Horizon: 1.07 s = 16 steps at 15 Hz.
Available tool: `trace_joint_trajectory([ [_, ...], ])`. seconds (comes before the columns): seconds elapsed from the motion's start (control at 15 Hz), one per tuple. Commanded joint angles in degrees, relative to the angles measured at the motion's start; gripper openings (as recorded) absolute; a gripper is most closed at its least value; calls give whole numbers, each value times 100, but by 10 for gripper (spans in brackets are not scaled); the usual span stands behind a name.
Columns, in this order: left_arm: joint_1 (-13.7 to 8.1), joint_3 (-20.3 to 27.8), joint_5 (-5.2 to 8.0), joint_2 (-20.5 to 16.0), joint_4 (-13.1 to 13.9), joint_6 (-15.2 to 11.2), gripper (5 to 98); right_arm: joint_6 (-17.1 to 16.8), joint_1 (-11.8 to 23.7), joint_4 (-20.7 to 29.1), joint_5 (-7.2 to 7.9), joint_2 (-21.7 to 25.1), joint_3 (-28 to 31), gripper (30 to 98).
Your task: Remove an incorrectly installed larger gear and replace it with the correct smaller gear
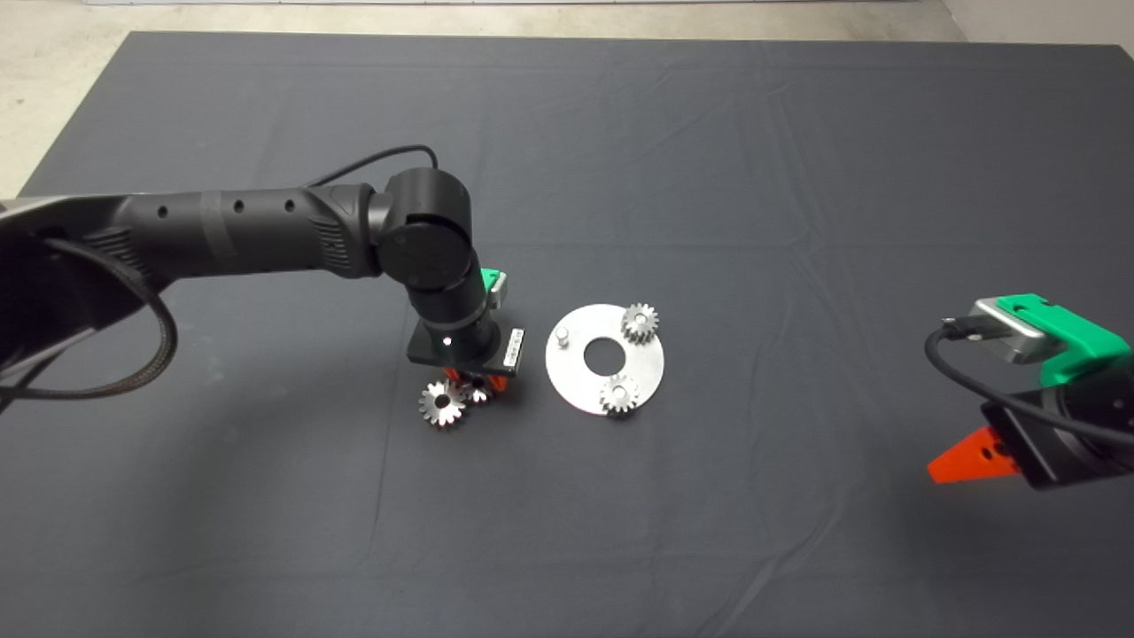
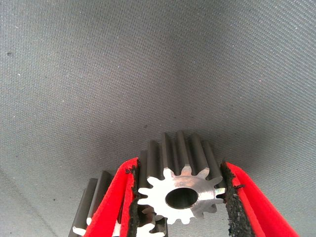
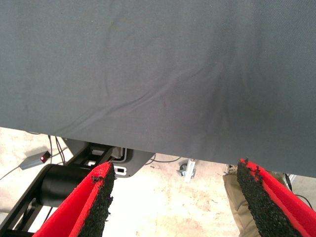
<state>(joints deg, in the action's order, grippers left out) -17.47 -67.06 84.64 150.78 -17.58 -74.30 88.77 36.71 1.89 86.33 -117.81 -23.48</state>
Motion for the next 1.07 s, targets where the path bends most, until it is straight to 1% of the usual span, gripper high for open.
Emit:
trace_joint_trajectory([
  [0.0, -73, 28, 169, -26, 90, 30, 352, -18, 118, -145, -11, -28, -5, 660],
  [0.47, -73, 86, 176, -21, 106, 12, 347, -31, 118, -140, -11, -28, -24, 660],
  [0.8, -64, 107, 167, 27, 114, -14, 314, -71, 118, -136, -20, -28, -40, 660],
  [0.93, -67, 116, 173, 9, 269, -9, 311, -66, 118, -136, -46, -28, -41, 660],
  [1.0, -73, 116, 176, 10, 299, -14, 311, -62, 118, -136, -46, -28, -41, 660],
])
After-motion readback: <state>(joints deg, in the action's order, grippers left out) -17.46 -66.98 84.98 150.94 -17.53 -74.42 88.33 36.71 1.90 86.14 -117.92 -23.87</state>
